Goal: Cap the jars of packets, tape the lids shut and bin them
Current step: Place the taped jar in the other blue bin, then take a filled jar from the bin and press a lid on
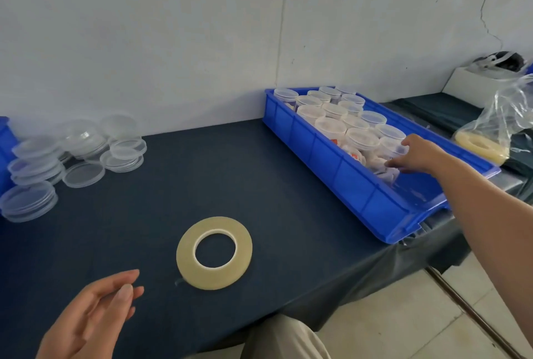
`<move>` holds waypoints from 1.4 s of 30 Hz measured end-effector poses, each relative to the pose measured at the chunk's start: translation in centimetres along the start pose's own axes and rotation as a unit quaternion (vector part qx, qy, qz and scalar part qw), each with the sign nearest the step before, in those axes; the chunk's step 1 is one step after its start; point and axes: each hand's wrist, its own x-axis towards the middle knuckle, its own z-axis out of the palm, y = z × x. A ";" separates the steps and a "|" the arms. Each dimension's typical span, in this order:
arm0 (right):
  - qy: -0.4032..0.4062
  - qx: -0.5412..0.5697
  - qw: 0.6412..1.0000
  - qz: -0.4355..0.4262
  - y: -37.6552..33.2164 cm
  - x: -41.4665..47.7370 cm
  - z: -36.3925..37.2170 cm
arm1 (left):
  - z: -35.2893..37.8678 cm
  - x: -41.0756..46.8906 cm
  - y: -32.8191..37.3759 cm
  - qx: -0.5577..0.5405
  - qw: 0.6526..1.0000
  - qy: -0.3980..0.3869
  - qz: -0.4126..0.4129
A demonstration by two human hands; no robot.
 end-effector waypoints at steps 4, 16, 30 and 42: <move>0.017 0.031 0.999 0.023 -0.1 1.3 0.7 | -0.4 0.0 -0.6 0.024 1.000 -0.002 -0.003; -0.082 0.170 0.978 0.093 -1.3 3.4 1.7 | -2.6 1.1 -2.0 0.067 0.998 0.000 -0.020; 0.046 0.355 0.874 -0.328 -22.1 -23.0 4.7 | -2.2 -1.5 -0.4 0.062 0.991 -0.104 -0.048; 0.022 0.126 0.799 -0.588 -28.6 -36.5 22.1 | -6.4 -2.8 0.4 0.172 0.983 -0.054 -0.016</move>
